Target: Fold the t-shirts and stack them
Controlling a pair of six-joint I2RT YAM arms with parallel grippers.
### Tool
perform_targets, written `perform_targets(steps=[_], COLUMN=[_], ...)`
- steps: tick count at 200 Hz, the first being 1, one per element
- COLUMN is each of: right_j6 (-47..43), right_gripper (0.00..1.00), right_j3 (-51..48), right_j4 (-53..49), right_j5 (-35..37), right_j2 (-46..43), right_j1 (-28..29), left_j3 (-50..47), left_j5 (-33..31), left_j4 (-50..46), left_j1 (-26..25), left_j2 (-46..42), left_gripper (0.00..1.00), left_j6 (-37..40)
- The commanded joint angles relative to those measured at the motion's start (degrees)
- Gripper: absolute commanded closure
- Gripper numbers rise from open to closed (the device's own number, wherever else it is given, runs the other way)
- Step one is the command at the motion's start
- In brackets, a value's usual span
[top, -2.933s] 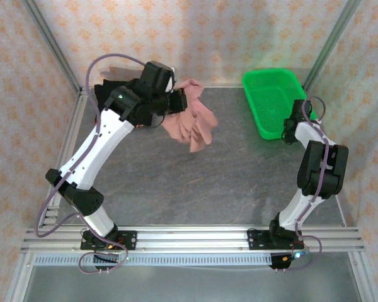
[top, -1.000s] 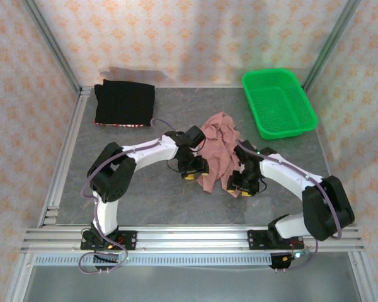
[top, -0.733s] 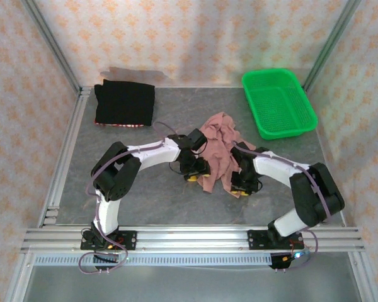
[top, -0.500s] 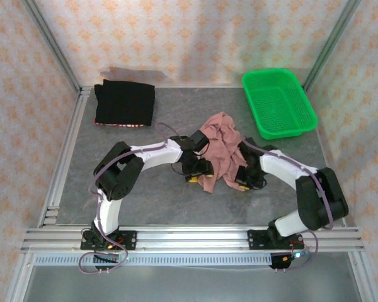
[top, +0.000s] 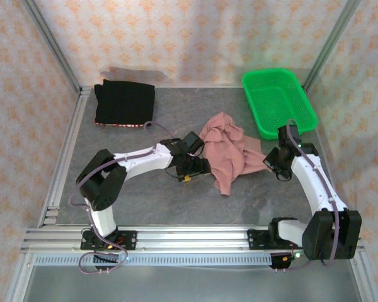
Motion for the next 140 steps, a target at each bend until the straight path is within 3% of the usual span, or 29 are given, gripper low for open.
perform_targets(steps=[1, 44, 140], right_j6=[0.8, 1.3, 0.5], right_gripper=[1.00, 1.00, 1.00], right_j3=[-0.4, -2.3, -3.6], right_j4=[-1.2, 0.6, 0.2], right_j5=[-1.2, -2.9, -3.6], right_j2=[0.2, 1.1, -1.1], right_j1=[-0.3, -0.4, -0.4], left_j3=[-0.3, 5.1, 17.6], left_j5=[-0.9, 3.8, 4.6], left_j4=[1.4, 2.6, -3.7], left_j1=[-0.8, -4.6, -7.8], left_j2=[0.1, 6.2, 18.4], left_gripper=[0.35, 0.57, 0.64], left_j6=[-0.8, 0.6, 2.7])
